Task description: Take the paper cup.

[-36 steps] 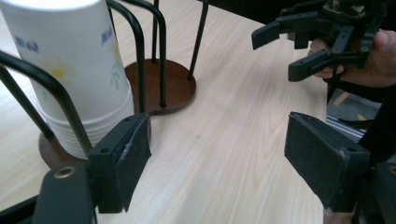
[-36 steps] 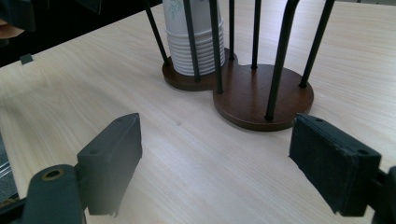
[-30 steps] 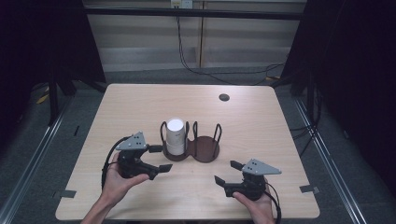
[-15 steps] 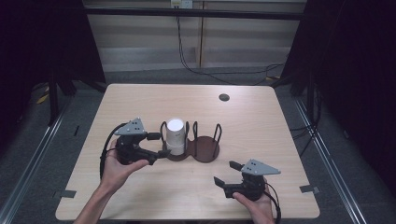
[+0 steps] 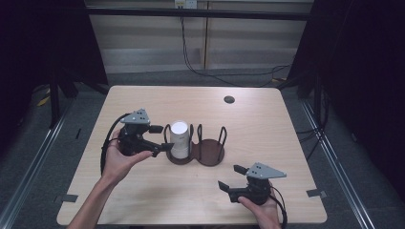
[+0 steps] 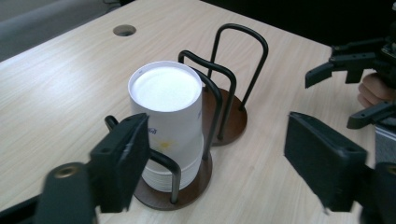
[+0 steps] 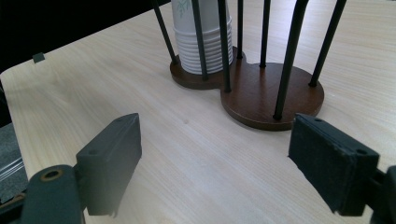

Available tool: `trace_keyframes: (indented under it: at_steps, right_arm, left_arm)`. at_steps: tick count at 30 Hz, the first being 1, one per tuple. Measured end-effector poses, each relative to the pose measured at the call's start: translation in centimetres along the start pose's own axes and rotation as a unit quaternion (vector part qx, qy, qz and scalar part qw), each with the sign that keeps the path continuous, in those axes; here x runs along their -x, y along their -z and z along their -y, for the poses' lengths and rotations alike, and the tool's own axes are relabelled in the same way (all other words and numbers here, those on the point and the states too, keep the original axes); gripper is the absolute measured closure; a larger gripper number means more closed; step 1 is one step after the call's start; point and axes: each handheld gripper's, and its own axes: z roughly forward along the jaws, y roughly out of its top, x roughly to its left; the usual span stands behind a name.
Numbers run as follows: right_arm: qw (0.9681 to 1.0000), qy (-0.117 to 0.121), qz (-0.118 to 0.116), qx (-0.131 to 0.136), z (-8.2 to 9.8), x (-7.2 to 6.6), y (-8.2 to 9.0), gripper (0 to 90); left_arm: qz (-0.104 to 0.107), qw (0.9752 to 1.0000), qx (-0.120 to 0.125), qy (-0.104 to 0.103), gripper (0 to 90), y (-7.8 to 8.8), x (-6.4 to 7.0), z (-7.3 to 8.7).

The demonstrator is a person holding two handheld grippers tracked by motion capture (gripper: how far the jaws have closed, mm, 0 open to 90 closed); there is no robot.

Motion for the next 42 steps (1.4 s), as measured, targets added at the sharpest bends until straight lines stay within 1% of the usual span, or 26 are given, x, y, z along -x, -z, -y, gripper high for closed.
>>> trace_keyframes:
  at_steps: [1,3,4,6,7,10,12,16,18,20,21,22,23,24,27,28,29,30,31,33,36,38,39,40,41,42]
  right_arm:
    - [1.0000,0.000,-0.001,0.000,0.0,0.0,0.0,17.0]
    - [1.0000,-0.001,0.003,-0.001,0.0,0.0,-0.1,17.1]
    - [1.0000,0.001,0.002,-0.003,0.0,0.0,-0.1,17.2]
    - [1.0000,0.000,-0.002,-0.006,0.0,0.0,-0.1,17.7]
    - [1.0000,0.000,-0.002,-0.006,0.0,0.0,-0.1,17.7]
    - [1.0000,-0.001,-0.005,-0.006,0.0,0.0,0.0,17.7]
    - [1.0000,-0.002,-0.005,-0.006,0.0,0.1,0.0,17.8]
    - [0.9999,-0.004,-0.009,-0.011,0.1,0.0,-0.1,18.0]
    - [0.9999,-0.001,-0.010,-0.012,0.1,-0.1,-0.1,18.0]
    - [0.9999,-0.001,-0.010,-0.011,0.1,-0.1,0.0,18.1]
    - [0.9999,0.000,-0.010,-0.012,0.1,-0.1,0.0,18.1]
    - [0.9999,-0.001,-0.009,-0.011,0.1,0.0,0.0,18.1]
    - [0.9999,-0.002,-0.009,-0.010,0.1,0.0,0.0,18.1]
    - [0.9999,-0.002,-0.010,-0.010,0.1,0.0,0.0,18.1]
    - [0.9999,-0.003,-0.010,-0.011,0.1,0.0,0.1,18.5]
    - [0.9999,-0.003,-0.009,-0.011,0.1,0.1,0.1,18.5]
    - [0.9999,-0.004,-0.009,-0.011,0.1,0.1,0.1,18.5]
    - [0.9999,-0.005,-0.009,-0.011,0.1,0.1,0.1,18.5]
    - [0.9999,-0.004,-0.009,-0.012,0.1,0.1,0.1,18.5]
    - [0.9999,-0.003,-0.010,-0.013,0.1,0.1,0.0,18.6]
    - [0.9998,-0.004,-0.010,-0.015,0.1,0.1,0.0,18.8]
    - [0.9998,-0.004,-0.009,-0.017,0.1,0.1,0.0,19.0]
    - [0.9998,-0.003,-0.009,-0.018,0.1,0.1,0.0,19.1]
    - [0.9998,-0.004,-0.009,-0.018,0.1,0.1,0.0,19.1]
    - [0.9998,-0.004,-0.008,-0.019,0.1,0.1,0.0,19.4]
    - [0.9998,-0.004,-0.009,-0.019,0.1,0.1,0.0,19.6]
  left_arm:
    - [0.000,1.0000,-0.002,-0.004,24.4,-0.1,-0.1,-0.2]
    - [0.002,0.9999,-0.010,-0.003,25.2,-0.3,-0.2,-0.5]
    - [0.001,0.9998,-0.017,-0.008,25.3,-0.5,-0.4,-0.7]
    - [0.004,0.9997,-0.022,-0.005,25.3,-0.7,-0.5,-1.0]
    - [0.002,0.9996,-0.025,-0.011,25.6,-0.7,-0.6,-1.3]
    - [0.001,0.9993,-0.035,-0.014,27.5,-0.9,-0.9,-1.8]
    - [0.002,0.9989,-0.045,-0.016,29.4,-1.1,-1.1,-2.2]
    - [0.008,0.9979,-0.061,-0.020,28.1,-1.5,-1.9,-3.4]
    - [0.008,0.9971,-0.071,-0.025,27.7,-1.9,-2.0,-4.1]
    - [0.006,0.9965,-0.080,-0.023,26.8,-2.2,-2.0,-4.4]
    - [0.001,0.9961,-0.085,-0.022,25.3,-2.4,-2.0,-4.6]
    - [-0.003,0.9946,-0.099,-0.033,25.3,-2.6,-2.0,-4.8]
    - [-0.004,0.9940,-0.103,-0.036,25.7,-2.7,-2.1,-4.9]
    - [-0.003,0.9945,-0.100,-0.030,25.7,-2.9,-2.1,-5.0]
    - [0.001,0.9930,-0.113,-0.033,25.2,-3.2,-2.4,-5.0]
    - [0.002,0.9924,-0.119,-0.032,25.1,-3.4,-2.6,-5.0]
    - [-0.001,0.9927,-0.118,-0.026,23.7,-3.5,-2.7,-5.0]
    - [-0.002,0.9919,-0.125,-0.026,22.5,-3.6,-2.9,-5.0]
    - [0.002,0.9915,-0.128,-0.024,22.4,-3.7,-3.1,-5.0]
    - [-0.001,0.9909,-0.132,-0.025,23.9,-3.9,-3.3,-5.2]
    - [0.001,0.9900,-0.138,-0.029,23.4,-4.2,-3.3,-5.4]
    - [0.002,0.9883,-0.149,-0.035,23.7,-4.4,-3.3,-5.7]
    - [0.003,0.9879,-0.152,-0.031,23.7,-4.6,-3.2,-5.7]
    - [0.000,0.9856,-0.165,-0.038,23.7,-4.9,-3.2,-5.8]
    - [-0.001,0.9845,-0.171,-0.039,23.2,-5.0,-3.1,-5.9]
    - [0.002,0.9845,-0.172,-0.032,22.3,-5.2,-3.0,-5.8]
